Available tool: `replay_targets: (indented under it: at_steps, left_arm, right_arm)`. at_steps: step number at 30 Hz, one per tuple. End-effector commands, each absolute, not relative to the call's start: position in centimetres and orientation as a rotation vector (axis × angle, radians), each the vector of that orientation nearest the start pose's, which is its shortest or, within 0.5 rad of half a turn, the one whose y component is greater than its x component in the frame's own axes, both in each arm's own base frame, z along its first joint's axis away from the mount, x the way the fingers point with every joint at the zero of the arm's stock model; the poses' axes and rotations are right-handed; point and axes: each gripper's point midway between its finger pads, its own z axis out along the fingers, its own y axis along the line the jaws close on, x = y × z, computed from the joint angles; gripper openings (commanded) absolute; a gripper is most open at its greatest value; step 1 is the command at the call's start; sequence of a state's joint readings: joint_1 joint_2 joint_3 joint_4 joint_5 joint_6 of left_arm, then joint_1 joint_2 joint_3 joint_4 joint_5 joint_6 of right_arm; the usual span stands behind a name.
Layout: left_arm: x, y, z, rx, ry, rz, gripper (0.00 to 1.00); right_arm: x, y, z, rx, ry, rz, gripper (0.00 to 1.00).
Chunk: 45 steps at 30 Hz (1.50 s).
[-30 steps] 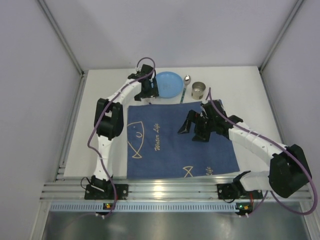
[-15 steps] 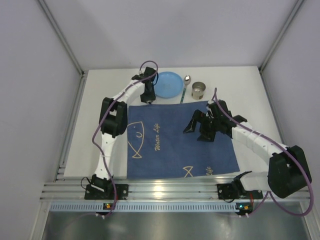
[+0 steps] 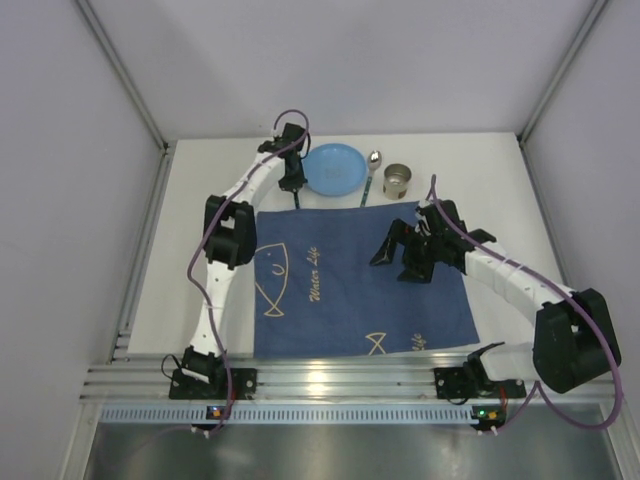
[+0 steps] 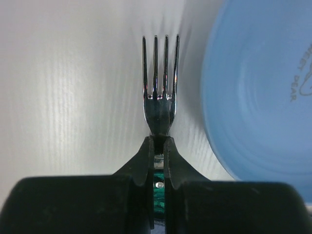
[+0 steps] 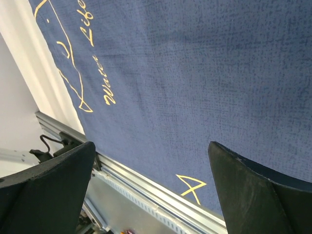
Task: Set the dinner table for one person
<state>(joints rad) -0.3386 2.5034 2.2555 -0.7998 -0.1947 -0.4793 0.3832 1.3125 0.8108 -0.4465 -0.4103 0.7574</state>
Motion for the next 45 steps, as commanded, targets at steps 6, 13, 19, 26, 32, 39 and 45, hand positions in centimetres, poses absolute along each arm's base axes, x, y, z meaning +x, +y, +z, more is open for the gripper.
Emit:
replay_targets:
  at_steps: [6, 13, 19, 26, 32, 39, 45]
  left_arm:
    - [62.1, -14.2, 23.9, -0.297, 2.074, -0.260, 0.00]
    - [57.5, -13.3, 32.8, -0.151, 1.967, -0.245, 0.00]
    - [48.8, -14.2, 26.2, -0.040, 2.212, -0.260, 0.00]
    - [36.0, -16.1, 15.2, -0.027, 2.458, -0.345, 0.00]
    - [31.1, -18.2, 10.8, -0.020, 2.588, -0.463, 0.00]
    - [29.6, -17.6, 7.2, -0.145, 2.661, -0.384, 0.00]
    - [29.0, -16.8, 7.3, -0.204, 2.659, -0.337, 0.42]
  right_arm:
    - [24.3, 20.2, 9.8, 0.285, 2.694, 0.938, 1.00]
    - [25.1, 20.3, 10.2, 0.257, 2.675, 0.934, 1.00]
    - [27.4, 20.4, 12.6, 0.212, 2.605, 0.928, 1.00]
    - [30.8, 20.7, 15.7, 0.134, 2.558, 0.876, 1.00]
    - [31.1, 20.2, 16.5, 0.124, 2.547, 0.873, 1.00]
    - [30.8, 19.1, 16.4, 0.146, 2.540, 0.863, 1.00]
    - [33.1, 19.0, 18.0, 0.149, 2.494, 0.854, 1.00]
